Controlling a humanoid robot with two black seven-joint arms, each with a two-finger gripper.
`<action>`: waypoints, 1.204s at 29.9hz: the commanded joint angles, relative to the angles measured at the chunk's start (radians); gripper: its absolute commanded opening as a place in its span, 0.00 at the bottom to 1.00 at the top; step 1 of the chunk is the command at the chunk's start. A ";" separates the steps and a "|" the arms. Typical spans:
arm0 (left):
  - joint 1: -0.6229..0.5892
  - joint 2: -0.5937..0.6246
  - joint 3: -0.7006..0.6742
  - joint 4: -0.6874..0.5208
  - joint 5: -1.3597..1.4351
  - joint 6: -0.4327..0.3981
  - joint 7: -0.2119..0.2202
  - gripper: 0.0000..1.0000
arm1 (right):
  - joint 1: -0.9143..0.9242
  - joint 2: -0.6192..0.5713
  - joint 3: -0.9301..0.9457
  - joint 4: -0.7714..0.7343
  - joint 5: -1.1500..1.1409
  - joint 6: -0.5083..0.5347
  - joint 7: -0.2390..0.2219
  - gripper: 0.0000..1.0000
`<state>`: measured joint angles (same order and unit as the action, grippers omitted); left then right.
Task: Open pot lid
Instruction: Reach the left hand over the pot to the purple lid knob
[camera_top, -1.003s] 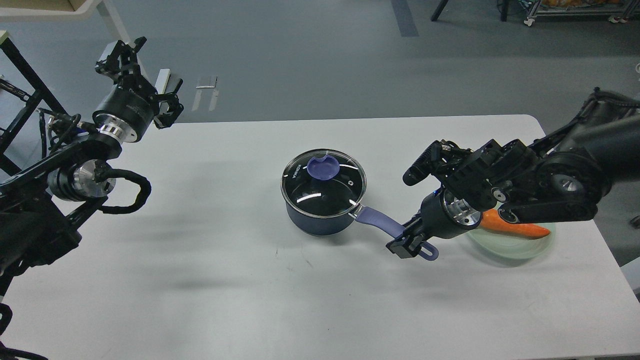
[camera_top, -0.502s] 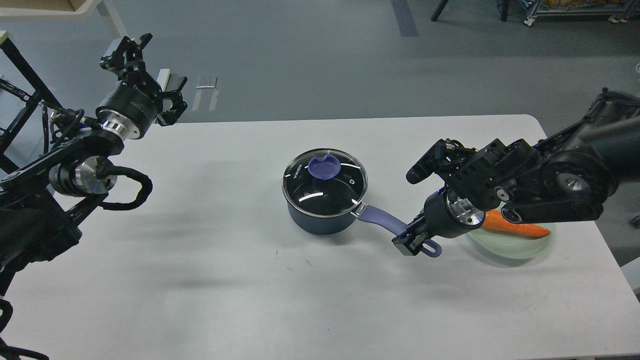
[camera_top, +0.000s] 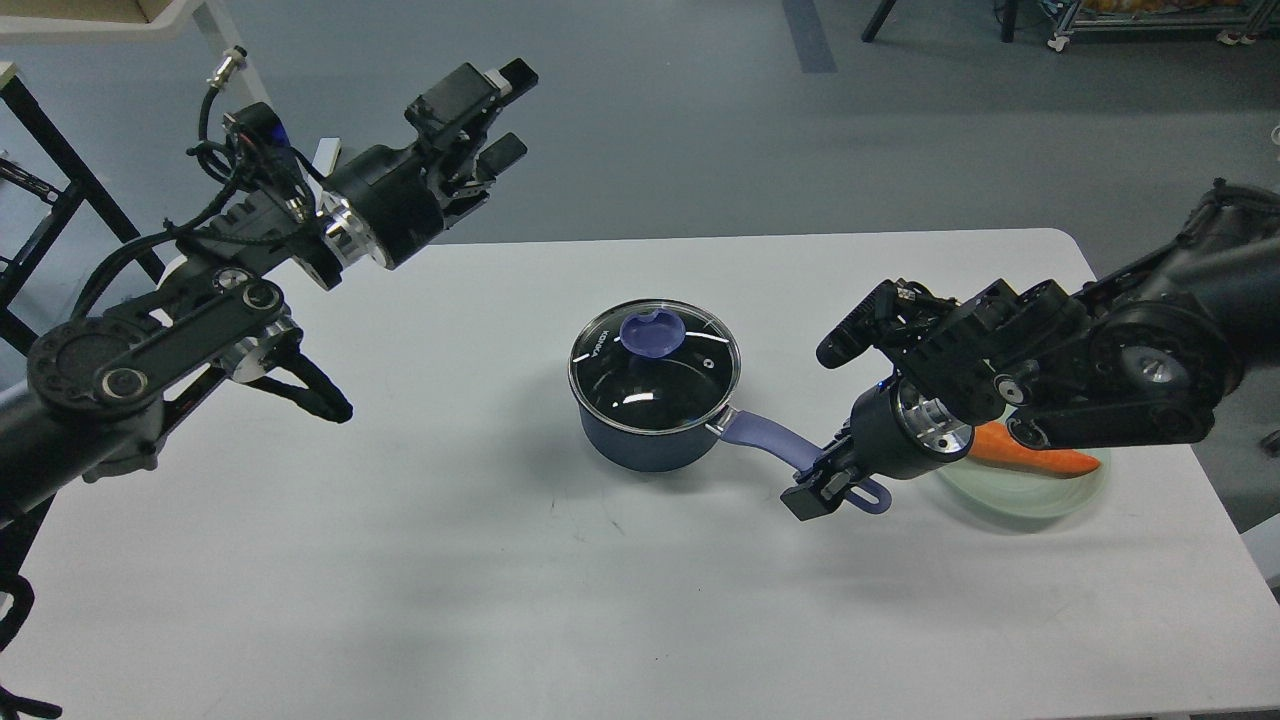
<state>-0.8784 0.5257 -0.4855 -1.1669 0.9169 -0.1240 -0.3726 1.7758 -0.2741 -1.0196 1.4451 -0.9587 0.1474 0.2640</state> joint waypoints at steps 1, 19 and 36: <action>-0.017 -0.033 0.008 -0.045 0.267 0.004 0.001 0.99 | -0.001 0.001 0.001 0.001 -0.002 0.000 0.000 0.21; -0.145 -0.179 0.482 0.165 0.841 0.307 0.009 0.99 | -0.004 0.006 0.003 0.000 -0.002 0.000 0.000 0.21; -0.139 -0.217 0.599 0.245 0.836 0.399 0.006 0.98 | -0.015 0.007 0.004 -0.002 0.000 0.000 0.003 0.21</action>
<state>-1.0201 0.3125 0.0948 -0.9272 1.7561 0.2632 -0.3665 1.7661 -0.2638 -1.0153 1.4424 -0.9598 0.1473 0.2650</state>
